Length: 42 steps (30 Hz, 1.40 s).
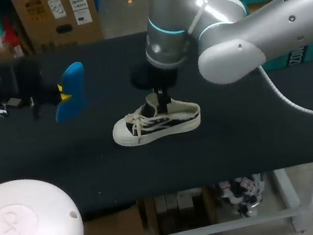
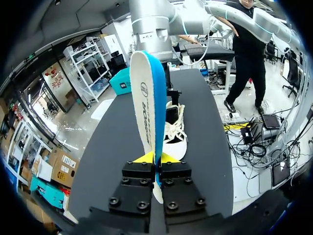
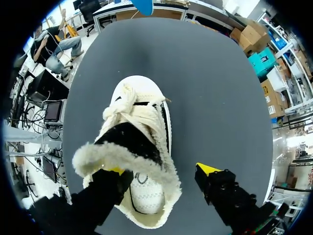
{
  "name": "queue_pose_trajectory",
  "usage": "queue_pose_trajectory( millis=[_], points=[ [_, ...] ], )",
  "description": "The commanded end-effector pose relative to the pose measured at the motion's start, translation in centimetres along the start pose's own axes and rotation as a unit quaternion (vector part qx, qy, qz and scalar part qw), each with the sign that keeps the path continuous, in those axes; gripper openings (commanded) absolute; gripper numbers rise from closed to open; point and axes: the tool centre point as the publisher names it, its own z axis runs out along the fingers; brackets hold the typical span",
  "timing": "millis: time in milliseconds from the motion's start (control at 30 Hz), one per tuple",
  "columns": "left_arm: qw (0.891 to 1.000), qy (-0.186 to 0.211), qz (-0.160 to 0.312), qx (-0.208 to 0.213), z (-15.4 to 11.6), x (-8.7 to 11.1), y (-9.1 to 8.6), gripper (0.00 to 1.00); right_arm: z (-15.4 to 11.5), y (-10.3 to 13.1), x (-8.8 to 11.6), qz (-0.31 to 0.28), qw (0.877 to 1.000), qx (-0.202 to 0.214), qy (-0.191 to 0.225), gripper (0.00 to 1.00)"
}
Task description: Open the shoe tongue, take the insole out of the shoe, put the insole back into the shoe, and pack the shoe into the shoebox
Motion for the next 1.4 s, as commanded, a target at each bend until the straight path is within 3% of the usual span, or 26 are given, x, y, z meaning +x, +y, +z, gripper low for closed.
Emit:
queue_pose_trajectory(
  millis=[33, 133, 233, 600, 833, 1167, 1400],
  points=[
    [1.000, -0.007, -0.004, -0.001, -0.5, 0.4, 0.5, 0.00, 1.2, 0.7, -1.1, 0.002, 0.996, 0.085, 0.039, 0.73],
    [1.000, -0.010, -0.006, -0.002, -0.8, 0.4, 0.8, 0.00, 1.6, 0.5, -1.2, 0.004, 0.995, 0.095, 0.042, 0.64],
    [1.000, -0.012, -0.008, -0.003, -0.8, 0.3, 0.9, 0.00, 1.7, 0.1, -1.2, 0.010, 0.994, 0.106, 0.041, 0.00],
    [1.000, -0.013, -0.010, -0.007, -0.5, 0.7, 1.0, 0.00, 0.7, -0.8, -0.3, 0.031, 0.993, 0.110, 0.016, 0.00],
    [1.000, -0.018, -0.007, -0.005, -0.8, 0.9, 1.0, 0.00, -0.7, -2.2, -1.0, 0.109, 0.991, 0.077, 0.016, 0.00],
    [0.994, 0.025, 0.099, 0.033, -0.5, -0.3, 0.6, 0.00, -2.6, -4.4, -2.2, 0.278, 0.956, 0.076, 0.057, 0.00],
    [0.977, 0.071, 0.194, 0.052, 1.2, -1.8, -0.3, 0.00, -3.4, -5.4, -2.1, 0.353, 0.930, 0.064, 0.084, 0.00]
  ],
)
